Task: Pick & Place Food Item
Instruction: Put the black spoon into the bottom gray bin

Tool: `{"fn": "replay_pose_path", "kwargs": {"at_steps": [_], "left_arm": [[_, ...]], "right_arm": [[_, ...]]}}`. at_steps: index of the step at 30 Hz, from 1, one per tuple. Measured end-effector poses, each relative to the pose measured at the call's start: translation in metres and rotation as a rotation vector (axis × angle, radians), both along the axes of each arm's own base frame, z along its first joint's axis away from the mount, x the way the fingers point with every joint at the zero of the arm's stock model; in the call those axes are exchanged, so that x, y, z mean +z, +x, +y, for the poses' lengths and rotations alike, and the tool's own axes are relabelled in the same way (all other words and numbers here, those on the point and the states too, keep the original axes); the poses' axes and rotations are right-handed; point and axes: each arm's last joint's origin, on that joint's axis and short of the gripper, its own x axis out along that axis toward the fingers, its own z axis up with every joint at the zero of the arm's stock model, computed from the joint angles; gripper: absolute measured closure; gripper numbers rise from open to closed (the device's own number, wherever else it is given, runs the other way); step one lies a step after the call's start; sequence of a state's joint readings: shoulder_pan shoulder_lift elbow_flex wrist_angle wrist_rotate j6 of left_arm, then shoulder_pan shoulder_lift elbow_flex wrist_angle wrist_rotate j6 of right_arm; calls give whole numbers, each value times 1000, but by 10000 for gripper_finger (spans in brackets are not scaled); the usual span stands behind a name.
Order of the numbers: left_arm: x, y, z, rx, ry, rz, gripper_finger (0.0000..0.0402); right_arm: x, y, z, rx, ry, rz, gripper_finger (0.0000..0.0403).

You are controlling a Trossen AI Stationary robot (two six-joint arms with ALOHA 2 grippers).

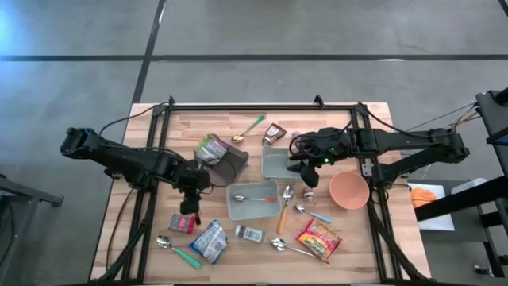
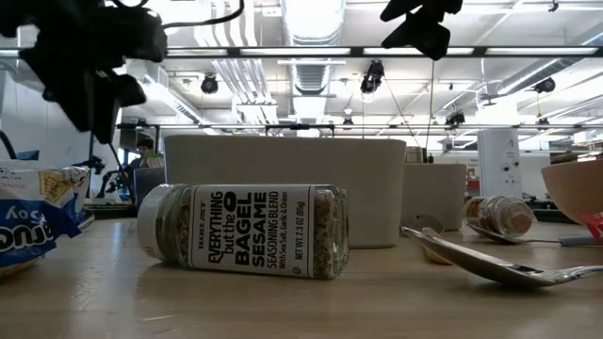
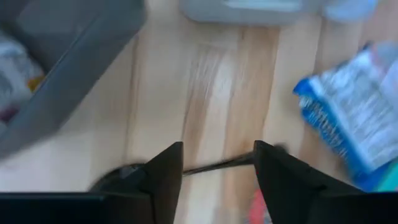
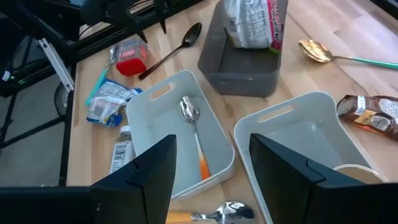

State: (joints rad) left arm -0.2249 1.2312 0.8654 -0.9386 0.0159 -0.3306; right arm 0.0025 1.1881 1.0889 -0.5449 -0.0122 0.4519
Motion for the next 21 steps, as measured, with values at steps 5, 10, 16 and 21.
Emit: {"fn": "replay_pose_path", "kwargs": {"at_steps": [5, 10, 16, 21], "left_arm": [[-14, 3, -1, -130, 26, 101, 231], [-32, 5, 3, 485, -58, 329, 232], [-44, 7, -4, 1049, -151, 502, 232], [-50, 19, -7, 1160, -203, 430, 232]], "right_arm": [[0, 0, 0, -3, 3, 0, 203], [0, 0, 0, -33, 40, 0, 203], [0, 0, 0, -43, 48, -1, 203], [0, 0, 0, -47, 44, -2, 203]]}}
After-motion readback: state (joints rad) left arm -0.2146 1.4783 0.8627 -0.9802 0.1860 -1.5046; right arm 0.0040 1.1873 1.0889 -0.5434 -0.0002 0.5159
